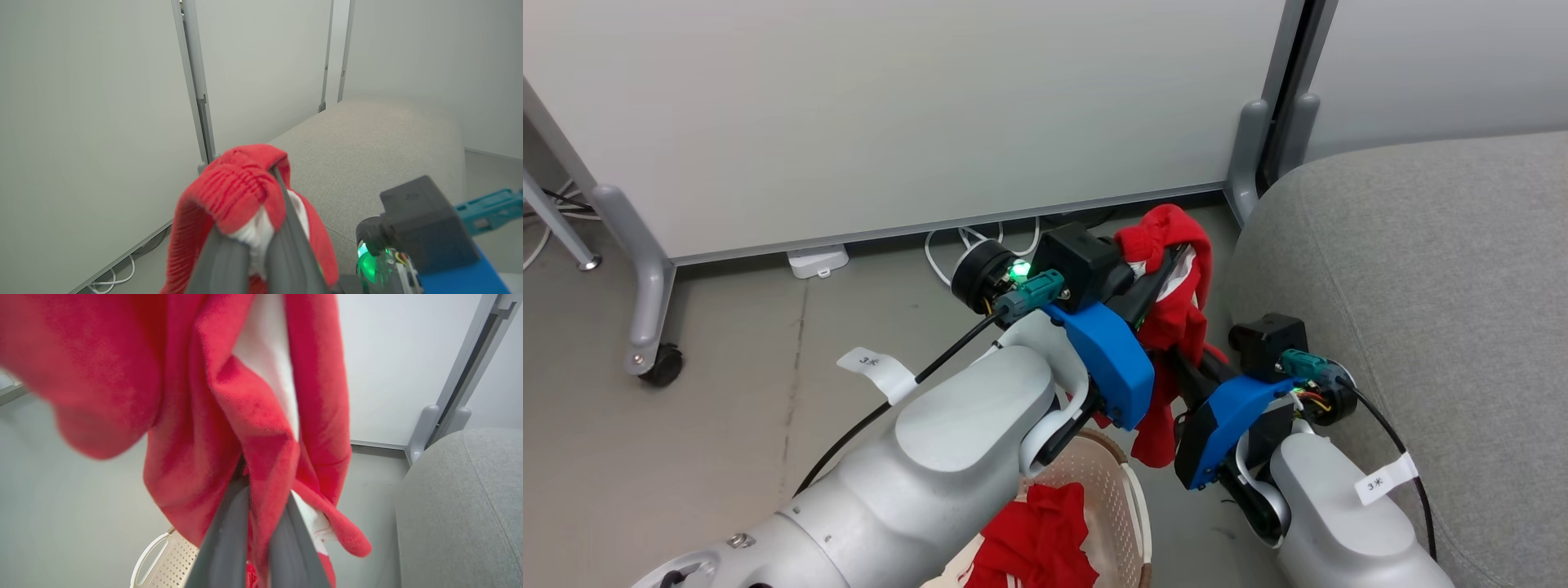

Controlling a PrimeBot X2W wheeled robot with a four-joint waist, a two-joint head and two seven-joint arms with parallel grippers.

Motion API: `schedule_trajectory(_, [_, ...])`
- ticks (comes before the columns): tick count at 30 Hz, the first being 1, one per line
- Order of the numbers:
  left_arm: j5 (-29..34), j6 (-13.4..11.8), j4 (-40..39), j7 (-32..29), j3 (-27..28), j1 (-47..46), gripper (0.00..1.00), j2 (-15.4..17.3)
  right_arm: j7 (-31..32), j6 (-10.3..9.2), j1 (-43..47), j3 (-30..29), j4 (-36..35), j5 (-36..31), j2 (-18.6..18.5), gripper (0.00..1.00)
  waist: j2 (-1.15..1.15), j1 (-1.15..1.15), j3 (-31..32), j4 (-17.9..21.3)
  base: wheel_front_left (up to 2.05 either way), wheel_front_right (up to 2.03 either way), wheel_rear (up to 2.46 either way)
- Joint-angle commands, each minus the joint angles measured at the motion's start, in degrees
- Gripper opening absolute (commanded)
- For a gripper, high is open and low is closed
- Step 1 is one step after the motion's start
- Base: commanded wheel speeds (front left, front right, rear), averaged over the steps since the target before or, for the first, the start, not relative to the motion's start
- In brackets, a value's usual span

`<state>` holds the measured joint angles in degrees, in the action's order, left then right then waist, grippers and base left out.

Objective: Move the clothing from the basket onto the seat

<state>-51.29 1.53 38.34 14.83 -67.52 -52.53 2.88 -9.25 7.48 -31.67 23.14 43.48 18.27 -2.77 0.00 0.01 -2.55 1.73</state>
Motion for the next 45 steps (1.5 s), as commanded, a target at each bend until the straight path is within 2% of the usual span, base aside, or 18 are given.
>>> schedule_trajectory(1, [-0.1, -0.1, 0.2, 0.4, -0.1, -0.4, 0.00, 0.0, -0.5, 0.03, -0.9, 0.1, 0.4, 0.4, -0.2, 0.00, 0.00, -0.01, 0.1, 0.1, 0.00, 0.00, 0.00])
schedule_trajectory(18, [-1.5, -0.6, 1.9, 0.4, -1.2, 1.4, 0.00, 0.0, -3.7, 0.03, -1.7, 1.3, 3.6, 1.8, -0.2, 0.00, 0.00, -0.01, 2.0, 0.7, 0.00, 0.00, 0.00])
schedule_trajectory(21, [-1.9, -0.3, 2.3, 0.4, -1.6, 1.7, 0.46, 0.0, -4.0, 0.03, -1.9, 1.4, 4.0, 2.0, -0.2, 0.00, 0.00, -0.01, 2.1, 0.8, 0.00, 0.00, 0.00])
schedule_trajectory(24, [-2.3, -0.2, 2.5, 0.4, -2.0, 1.6, 0.75, 0.0, -4.1, 0.03, -2.1, 1.5, 4.3, 2.0, -0.2, 0.00, 0.00, -0.01, 2.1, 0.9, 0.00, 0.00, 0.00])
schedule_trajectory(25, [-2.4, -0.2, 2.7, 0.4, -2.1, 1.6, 0.87, 0.0, -4.1, 0.03, -2.2, 1.5, 4.4, 2.1, -0.2, 0.00, 0.00, -0.01, 2.1, 0.9, 0.00, 0.00, 0.00])
schedule_trajectory(26, [-2.5, -0.2, 2.7, 0.4, -2.2, 1.5, 0.96, 0.0, -4.1, 0.03, -2.3, 1.5, 4.5, 2.1, -0.2, 0.00, 0.00, -0.01, 2.1, 1.0, 0.00, 0.00, 0.00])
schedule_trajectory(27, [-2.6, -0.3, 2.8, 0.4, -2.3, 1.4, 1.00, 0.0, -4.2, 0.03, -2.4, 1.6, 4.6, 2.1, -0.2, 0.00, 0.00, -0.01, 2.1, 1.0, 0.00, 0.00, 0.00])
schedule_trajectory(38, [-3.4, -0.8, 3.8, 0.4, -2.7, 1.3, 1.00, 0.0, -4.5, 0.03, -2.9, 1.5, 5.4, 2.2, -0.2, 0.00, 0.00, -0.01, 1.8, 0.8, 0.00, 0.00, 0.00])
schedule_trajectory(45, [-1.9, -0.6, 3.8, 0.4, -1.1, 3.9, 1.00, 0.8, -5.2, 0.03, -3.7, -1.1, 5.8, 1.1, -0.2, 0.00, 0.00, -0.01, 1.7, 0.8, 0.00, 0.00, 0.00])
